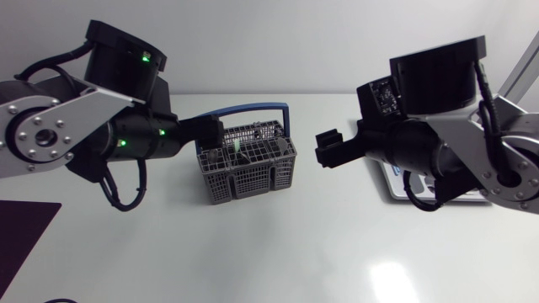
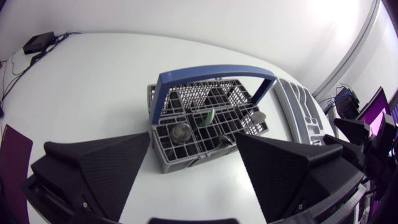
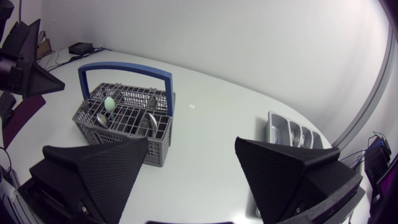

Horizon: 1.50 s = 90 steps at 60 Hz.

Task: Unload the cutlery basket into the drawer organizer.

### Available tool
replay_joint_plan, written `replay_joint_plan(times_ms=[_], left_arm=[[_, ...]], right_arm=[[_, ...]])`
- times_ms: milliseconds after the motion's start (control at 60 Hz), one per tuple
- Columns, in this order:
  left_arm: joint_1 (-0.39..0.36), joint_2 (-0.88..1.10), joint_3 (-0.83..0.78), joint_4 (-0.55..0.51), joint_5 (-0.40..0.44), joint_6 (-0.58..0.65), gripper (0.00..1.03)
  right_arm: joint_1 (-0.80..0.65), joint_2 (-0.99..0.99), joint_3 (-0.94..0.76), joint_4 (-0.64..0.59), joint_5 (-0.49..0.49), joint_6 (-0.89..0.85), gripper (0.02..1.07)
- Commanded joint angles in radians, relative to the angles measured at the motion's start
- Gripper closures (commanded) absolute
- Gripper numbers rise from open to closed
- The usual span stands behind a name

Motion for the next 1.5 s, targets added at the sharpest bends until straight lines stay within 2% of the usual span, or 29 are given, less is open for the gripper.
replay_joint_plan(times_ms=[0,133,433,667,750,867,967,1200,1317,1367,1483], left_arm=[[-0.015,0.043,0.058,-0.018,0.018,-0.041,0.08],[-0.041,0.106,0.123,-0.057,0.029,-0.069,0.12],[-0.044,0.215,0.195,-0.079,0.057,-0.169,0.12],[-0.043,0.285,0.278,-0.162,0.113,-0.253,0.12],[-0.041,0.315,0.302,-0.188,0.169,-0.313,0.12],[-0.043,0.345,0.327,-0.203,0.175,-0.351,0.13],[-0.035,0.368,0.342,-0.203,0.182,-0.39,0.21],[-0.015,0.419,0.374,-0.205,0.224,-0.44,0.21],[-0.001,0.431,0.397,-0.205,0.224,-0.465,0.45],[0.0,0.439,0.4,-0.205,0.225,-0.468,0.48],[0.0,0.457,0.402,-0.205,0.248,-0.468,0.48]], right_arm=[[0.006,0.02,0.022,-0.011,0.01,0.025,0.07],[0.006,0.029,0.025,-0.008,0.01,0.031,0.07],[0.012,0.084,0.062,-0.016,0.01,0.036,0.07],[-0.005,0.176,0.186,-0.188,0.012,0.036,0.07],[-0.016,0.199,0.217,-0.231,0.013,0.036,0.07],[-0.027,0.221,0.234,-0.251,0.013,0.034,0.07],[-0.037,0.23,0.235,-0.257,0.013,0.034,0.07],[-0.059,0.235,0.224,-0.264,0.012,0.033,0.07],[-0.065,0.236,0.211,-0.264,0.012,0.033,0.07],[-0.066,0.235,0.203,-0.263,0.012,0.033,0.07],[-0.071,0.236,0.188,-0.261,0.012,0.033,0.07]])
